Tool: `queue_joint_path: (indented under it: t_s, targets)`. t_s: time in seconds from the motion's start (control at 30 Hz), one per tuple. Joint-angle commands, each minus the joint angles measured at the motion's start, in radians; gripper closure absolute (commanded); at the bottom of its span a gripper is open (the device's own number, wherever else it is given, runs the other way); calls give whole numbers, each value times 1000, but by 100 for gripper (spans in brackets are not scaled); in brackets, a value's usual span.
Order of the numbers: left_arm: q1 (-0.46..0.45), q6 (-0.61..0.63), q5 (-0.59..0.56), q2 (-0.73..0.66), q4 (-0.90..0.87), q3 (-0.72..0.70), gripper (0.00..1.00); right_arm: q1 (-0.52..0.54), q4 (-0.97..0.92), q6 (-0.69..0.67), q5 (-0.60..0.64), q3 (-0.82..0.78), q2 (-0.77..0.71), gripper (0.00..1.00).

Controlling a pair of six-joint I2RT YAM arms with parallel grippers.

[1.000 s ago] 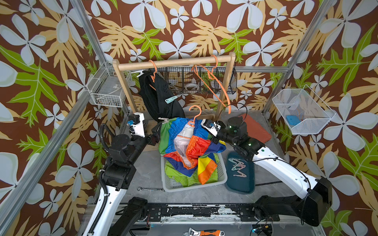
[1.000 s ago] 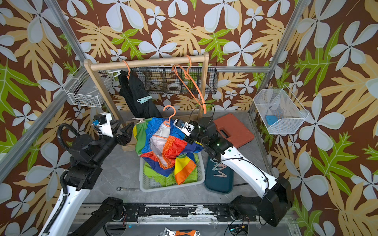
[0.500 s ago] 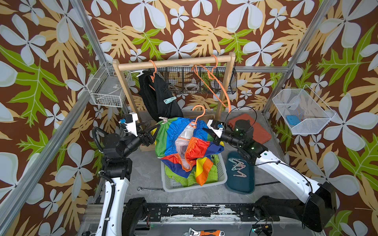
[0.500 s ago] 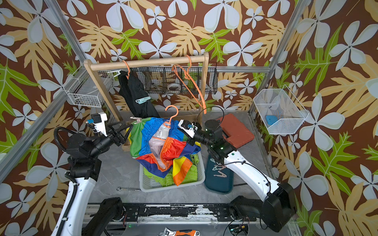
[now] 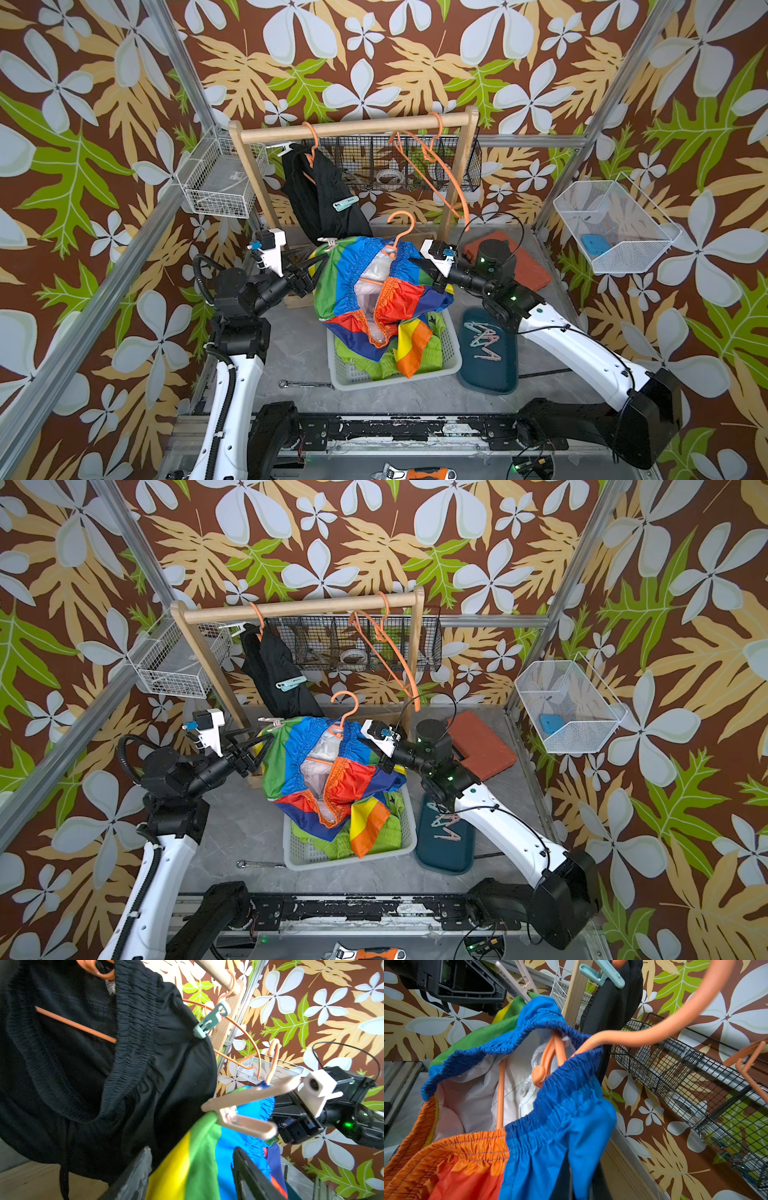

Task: Remove the clothespins securing shorts to the hanger
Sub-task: Remove the clothespin from the hanger.

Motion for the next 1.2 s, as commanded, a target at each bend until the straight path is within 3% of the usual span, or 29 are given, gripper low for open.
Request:
queue_joint_path:
  t_s: [0.0,0.1,0.17,0.27,0.33,0.57,0.7,0.8,1.17]
  targets:
    - [0,48,-58,-5,-8,8,36,1,56,36,-30,9,-8,97]
    - [0,19,-25,1,18,8,37,1,55,36,-33,12,-3,96]
    - [1,-2,13,3,46,7,43,2,53,36,-34,14,3,96]
    - [0,-44,70,10,93,4,83,1,55,41,-35,16,14,96]
    - [-3,-70,98,15,124,-1,99,1,57,41,-29,15,21,95]
    - [-68,-61,81,36,164,-30,100,1,44,38,14,19,35,88]
    - [-104,-14,51,42,151,-39,100,1,13,21,96,17,24,60]
    - [-124,17,30,35,143,-62,100,1,-17,10,177,16,-7,48]
    - [-141,59,-129,-84,145,-137,100,1,-277,-1,331,91,-142,37]
